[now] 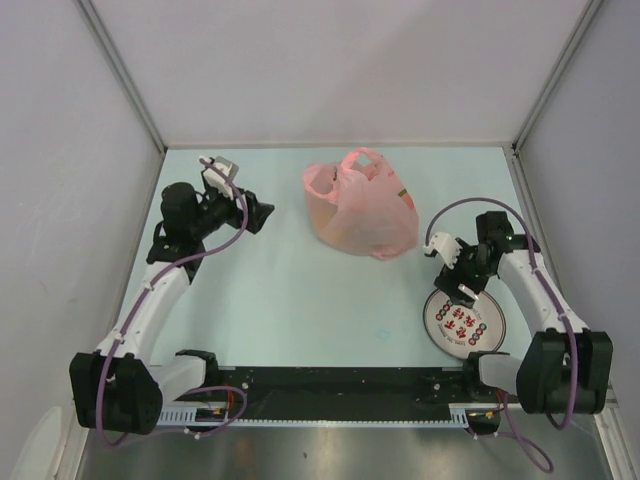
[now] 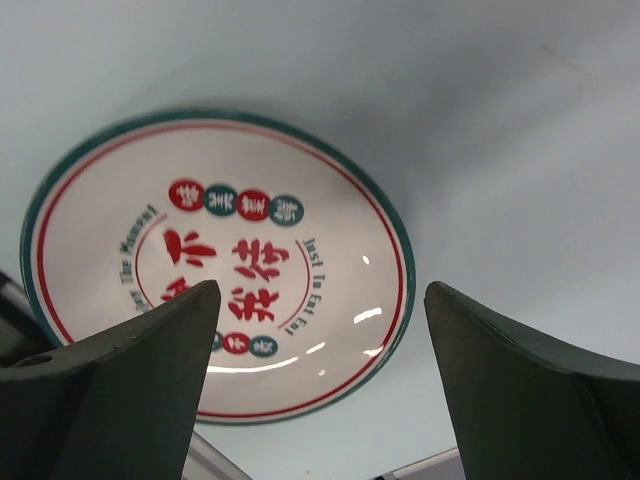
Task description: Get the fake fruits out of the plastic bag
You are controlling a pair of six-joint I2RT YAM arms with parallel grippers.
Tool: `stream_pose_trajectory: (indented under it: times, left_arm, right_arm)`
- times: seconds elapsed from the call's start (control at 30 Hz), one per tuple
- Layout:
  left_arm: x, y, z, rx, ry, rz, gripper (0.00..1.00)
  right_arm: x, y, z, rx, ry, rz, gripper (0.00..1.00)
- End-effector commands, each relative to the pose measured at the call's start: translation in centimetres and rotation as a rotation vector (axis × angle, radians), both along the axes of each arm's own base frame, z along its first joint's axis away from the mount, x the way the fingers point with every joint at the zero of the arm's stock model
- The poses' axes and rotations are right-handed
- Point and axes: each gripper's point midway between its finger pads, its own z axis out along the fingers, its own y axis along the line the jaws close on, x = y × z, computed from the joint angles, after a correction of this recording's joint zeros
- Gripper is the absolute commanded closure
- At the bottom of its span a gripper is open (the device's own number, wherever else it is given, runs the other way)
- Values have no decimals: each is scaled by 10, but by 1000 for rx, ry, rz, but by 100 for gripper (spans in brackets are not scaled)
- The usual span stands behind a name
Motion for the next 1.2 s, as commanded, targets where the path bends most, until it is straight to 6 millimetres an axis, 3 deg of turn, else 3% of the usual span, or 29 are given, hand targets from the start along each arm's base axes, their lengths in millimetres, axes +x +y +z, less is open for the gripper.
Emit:
stream_pose_trajectory:
  times: [0.0,0.1,0.3,0.6,0.7,0.77,0.93,1.0,1.03,1.13,1.17]
  left_arm:
    - [-11,-7,7,24,-42,-57,0]
    - [-14,-7,5,27,-44,-56,0]
    - [-16,-5,6,45,-58,-43,0]
    - [-14,0,5,78,-64,-32,0]
    - [-16,0,2,86,-47,-32,0]
    - [-16,1,1,98,-46,-35,0]
    - [-15,1,-2,117,-48,-41,0]
    - [-14,2,-1,119,-54,-36,0]
    - [-14,3,0,121,-59,-30,0]
    - [-12,4,0,122,-59,-19,0]
    - [-12,5,0,124,-65,-18,0]
  right_arm:
    - [-18,-14,0,-4,107,206,12]
    - [-10,-24,-9,-20,114,208,11]
    - [28,-34,-23,-44,62,188,11]
    - [43,-36,-55,-20,128,176,17]
    - [39,-32,-61,-5,160,186,33]
    - [37,-27,-64,-6,181,182,49]
    - [31,-11,-68,21,222,190,66]
    - [33,0,-69,31,218,212,74]
    - [32,5,-70,36,225,202,84]
    - [35,38,-71,63,215,256,100]
    - [36,49,-70,88,219,229,100]
